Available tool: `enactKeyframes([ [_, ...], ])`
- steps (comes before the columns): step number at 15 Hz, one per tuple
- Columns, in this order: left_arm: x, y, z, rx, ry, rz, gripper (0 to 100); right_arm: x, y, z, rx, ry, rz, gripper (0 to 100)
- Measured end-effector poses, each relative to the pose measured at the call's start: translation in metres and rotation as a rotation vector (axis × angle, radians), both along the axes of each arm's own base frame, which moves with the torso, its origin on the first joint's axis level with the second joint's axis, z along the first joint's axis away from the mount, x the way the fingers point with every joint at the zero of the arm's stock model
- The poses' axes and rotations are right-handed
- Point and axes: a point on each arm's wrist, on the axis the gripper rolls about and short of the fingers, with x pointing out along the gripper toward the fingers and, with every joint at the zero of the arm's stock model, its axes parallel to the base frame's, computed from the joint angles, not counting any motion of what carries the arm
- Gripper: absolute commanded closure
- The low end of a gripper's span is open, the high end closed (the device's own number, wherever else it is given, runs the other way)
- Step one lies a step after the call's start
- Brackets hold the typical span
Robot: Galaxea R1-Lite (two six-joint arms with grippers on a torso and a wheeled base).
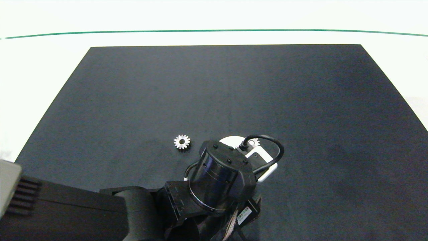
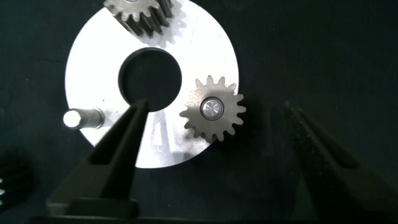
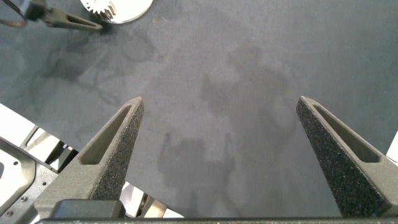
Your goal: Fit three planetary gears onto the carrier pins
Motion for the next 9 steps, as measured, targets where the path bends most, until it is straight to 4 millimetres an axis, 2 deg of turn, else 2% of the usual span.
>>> enactKeyframes([
  [2,-0.004,0.008,0.011,-0.007,-0.006,0.002,0,0.0,0.0,0.0,0.001,-0.001,0.001,0],
  [5,-0.007,0.038,0.035,0.022,0.011,0.045,0,0.0,0.0,0.0,0.002,-0.003,0.001,0],
  [7,0.001,0.062,0.054,-0.014,-0.015,0.112,0,-0.001,-0.001,0.001,0.004,-0.005,0.001,0],
  [9,0.014,0.085,0.064,-0.033,-0.036,0.196,0,-0.002,-0.001,0.001,0.005,-0.009,0.001,0],
])
